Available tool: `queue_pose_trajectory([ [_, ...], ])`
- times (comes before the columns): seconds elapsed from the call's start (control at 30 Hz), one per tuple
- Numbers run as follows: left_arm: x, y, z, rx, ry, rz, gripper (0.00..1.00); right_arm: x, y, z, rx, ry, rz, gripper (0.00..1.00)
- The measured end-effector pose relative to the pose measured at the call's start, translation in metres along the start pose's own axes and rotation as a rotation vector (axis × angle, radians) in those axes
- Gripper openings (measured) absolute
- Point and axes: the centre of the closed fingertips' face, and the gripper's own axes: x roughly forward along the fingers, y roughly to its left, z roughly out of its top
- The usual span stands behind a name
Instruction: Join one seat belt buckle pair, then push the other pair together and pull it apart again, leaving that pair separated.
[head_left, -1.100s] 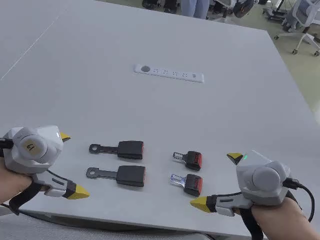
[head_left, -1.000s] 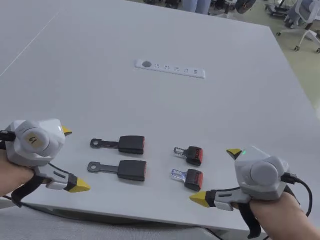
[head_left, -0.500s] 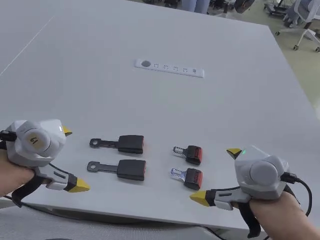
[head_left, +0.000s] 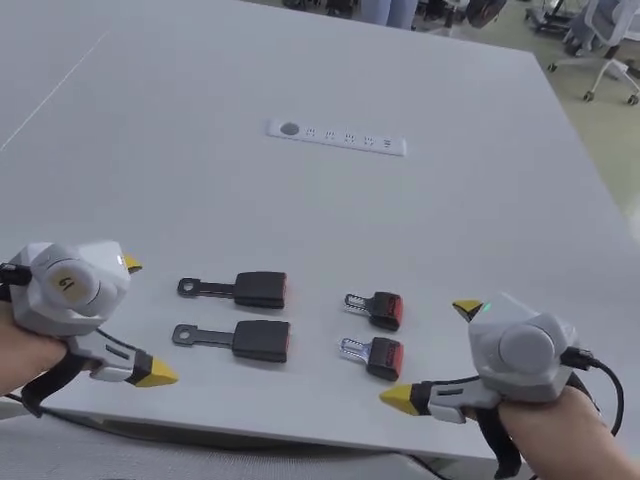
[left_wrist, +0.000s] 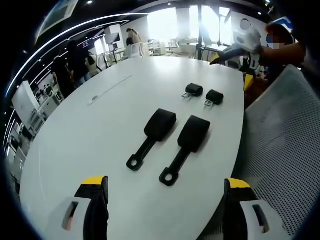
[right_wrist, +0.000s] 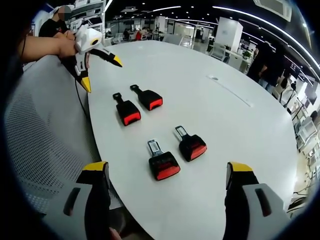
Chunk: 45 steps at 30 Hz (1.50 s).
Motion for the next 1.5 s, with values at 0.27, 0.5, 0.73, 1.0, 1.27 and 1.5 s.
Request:
queue_pose_trajectory([
  [0.27,0.001,-0.002,0.001,0.006,-0.003,-0.008,0.97,-0.001,0.001,0.000,-0.007,0.004,0.000,0.96],
  [0.5,0.001,-0.004,-0.002,-0.001,0.010,-0.016,0.95,0.000,0.002,0.001,-0.006,0.006,0.005,0.95],
  [0.73,0.000,0.003,-0.001,-0.007,0.009,0.013,0.96,0.001,0.000,0.001,-0.004,0.009,0.003,0.95],
  [1.0,0.000,0.004,-0.006,-0.026,0.034,0.021,0.97,0.002,0.000,0.001,0.004,0.015,0.008,0.94],
  [1.27,0.001,0.004,-0.006,-0.028,0.041,0.017,0.97,0.001,-0.002,-0.001,0.006,0.024,0.008,0.94],
  [1.5,0.001,0.001,-0.006,-0.021,0.044,0.009,0.94,0.003,-0.006,-0.004,0.015,0.028,0.006,0.91],
])
